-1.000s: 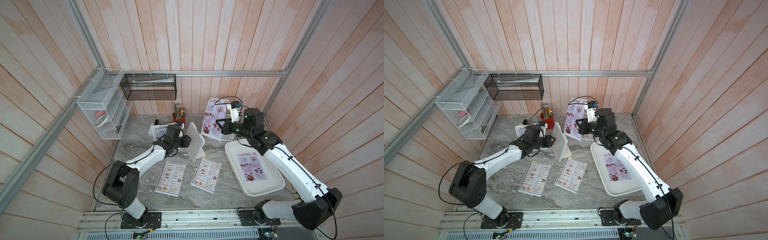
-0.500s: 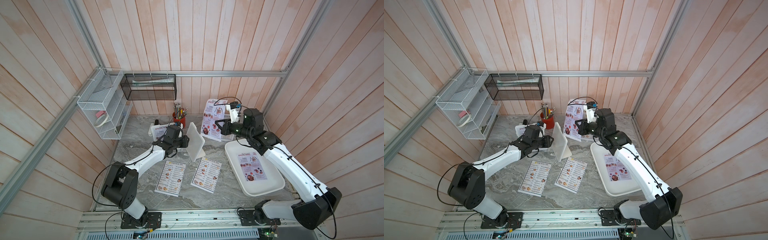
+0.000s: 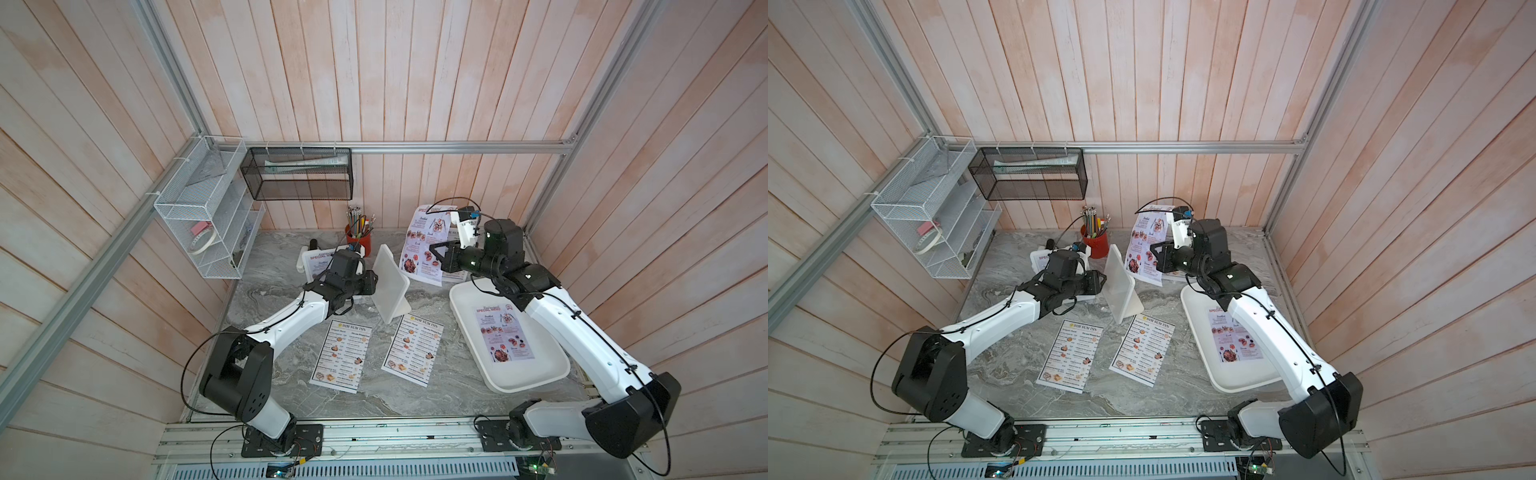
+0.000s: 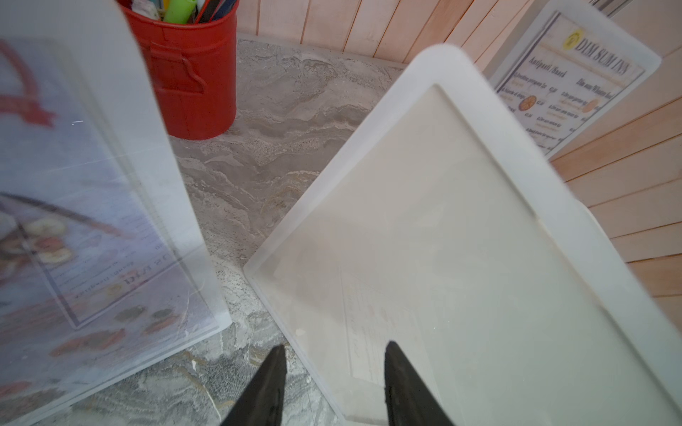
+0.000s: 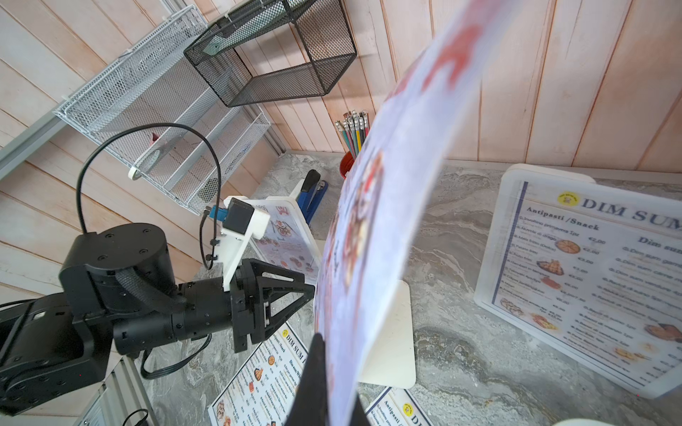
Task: Replace the menus in the menu holders
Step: Insert the menu into the menu holder.
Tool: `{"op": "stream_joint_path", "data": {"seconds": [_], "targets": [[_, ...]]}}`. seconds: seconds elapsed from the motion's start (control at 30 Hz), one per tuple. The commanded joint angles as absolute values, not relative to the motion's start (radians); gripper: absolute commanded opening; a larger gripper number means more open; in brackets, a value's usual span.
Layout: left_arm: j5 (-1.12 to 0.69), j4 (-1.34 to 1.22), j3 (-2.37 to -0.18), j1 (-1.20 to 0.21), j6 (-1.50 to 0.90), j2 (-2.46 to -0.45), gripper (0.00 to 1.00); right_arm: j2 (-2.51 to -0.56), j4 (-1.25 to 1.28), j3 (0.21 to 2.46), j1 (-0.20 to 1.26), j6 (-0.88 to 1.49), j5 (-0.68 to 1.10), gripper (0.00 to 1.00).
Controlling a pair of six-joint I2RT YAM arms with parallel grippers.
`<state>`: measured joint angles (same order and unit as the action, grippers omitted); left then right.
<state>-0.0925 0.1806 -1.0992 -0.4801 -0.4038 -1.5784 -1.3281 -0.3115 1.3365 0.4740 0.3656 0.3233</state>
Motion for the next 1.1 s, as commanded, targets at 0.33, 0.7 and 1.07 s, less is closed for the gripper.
{"op": "stream_joint_path", "data": {"seconds": [0.33,0.7,1.07], "targets": [[-0.092,0.181,-1.091,-0.482,-0.382,-1.566,0.44,-1.295,-0.278,1.339,0.45,0.377,0.402,0.0],[-0.077,0.195,-1.095,-0.481,-0.369,-1.554,0.44,-1.307,-0.275,1.312,0.439,0.369,0.401,0.0],[-0.083,0.193,-1.095,-0.481,-0.373,-1.563,0.44,-1.295,-0.255,1.28,0.408,0.378,0.417,0.0]]}}
